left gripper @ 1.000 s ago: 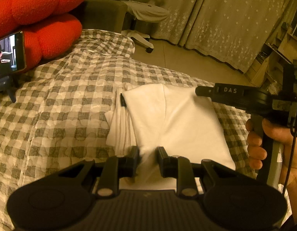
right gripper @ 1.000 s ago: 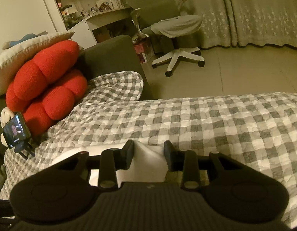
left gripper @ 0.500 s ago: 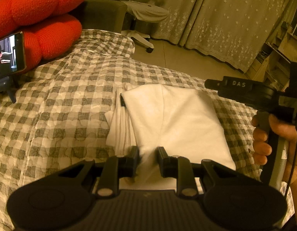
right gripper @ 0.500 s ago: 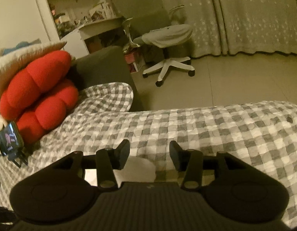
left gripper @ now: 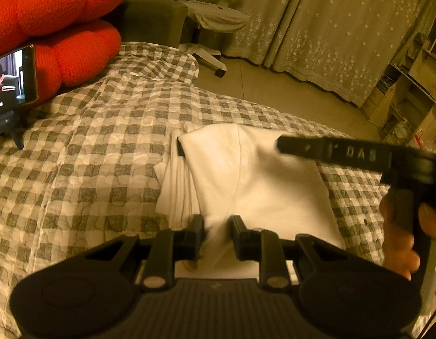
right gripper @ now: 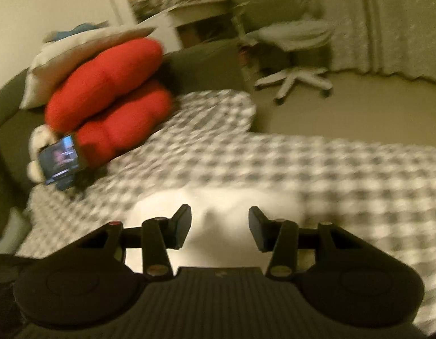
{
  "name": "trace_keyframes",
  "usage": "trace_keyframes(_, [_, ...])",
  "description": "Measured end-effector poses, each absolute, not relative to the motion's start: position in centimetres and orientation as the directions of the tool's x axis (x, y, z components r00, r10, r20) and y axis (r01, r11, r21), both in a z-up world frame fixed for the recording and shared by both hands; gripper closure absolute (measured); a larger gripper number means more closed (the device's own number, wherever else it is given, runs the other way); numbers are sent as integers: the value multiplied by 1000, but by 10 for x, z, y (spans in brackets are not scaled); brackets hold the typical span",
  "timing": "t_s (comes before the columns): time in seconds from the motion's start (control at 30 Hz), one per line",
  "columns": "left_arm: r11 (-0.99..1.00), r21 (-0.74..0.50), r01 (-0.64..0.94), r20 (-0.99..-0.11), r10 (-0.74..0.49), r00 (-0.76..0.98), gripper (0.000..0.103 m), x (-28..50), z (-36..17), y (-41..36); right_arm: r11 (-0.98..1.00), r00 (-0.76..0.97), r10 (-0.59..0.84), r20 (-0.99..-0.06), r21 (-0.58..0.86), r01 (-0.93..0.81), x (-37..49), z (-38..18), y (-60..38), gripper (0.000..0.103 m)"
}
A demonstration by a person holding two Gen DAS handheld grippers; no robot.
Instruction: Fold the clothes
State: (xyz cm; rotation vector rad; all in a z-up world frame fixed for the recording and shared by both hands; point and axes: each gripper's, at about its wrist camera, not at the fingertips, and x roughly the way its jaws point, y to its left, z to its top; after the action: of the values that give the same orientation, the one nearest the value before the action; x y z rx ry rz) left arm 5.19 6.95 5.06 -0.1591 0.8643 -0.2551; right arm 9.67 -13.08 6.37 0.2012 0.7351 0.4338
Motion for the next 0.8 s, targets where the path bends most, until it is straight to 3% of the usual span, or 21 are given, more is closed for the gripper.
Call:
trace_keyframes(0.13, [958,-238,159,-729,-285,623,80,51,50,69,909,636,414,-651,261,-324,100,50,-118,66])
trace_keyframes(0.53, [959,-233,161,-730,-282,623,80,52,50,68,958,728,280,-626,128,-258,112,35,-114,67])
trace_keyframes(0.8, [958,-237,160,-731,-284,620,80,53,51,69,955,747,297,-595,188,-230,96,63,-120,63])
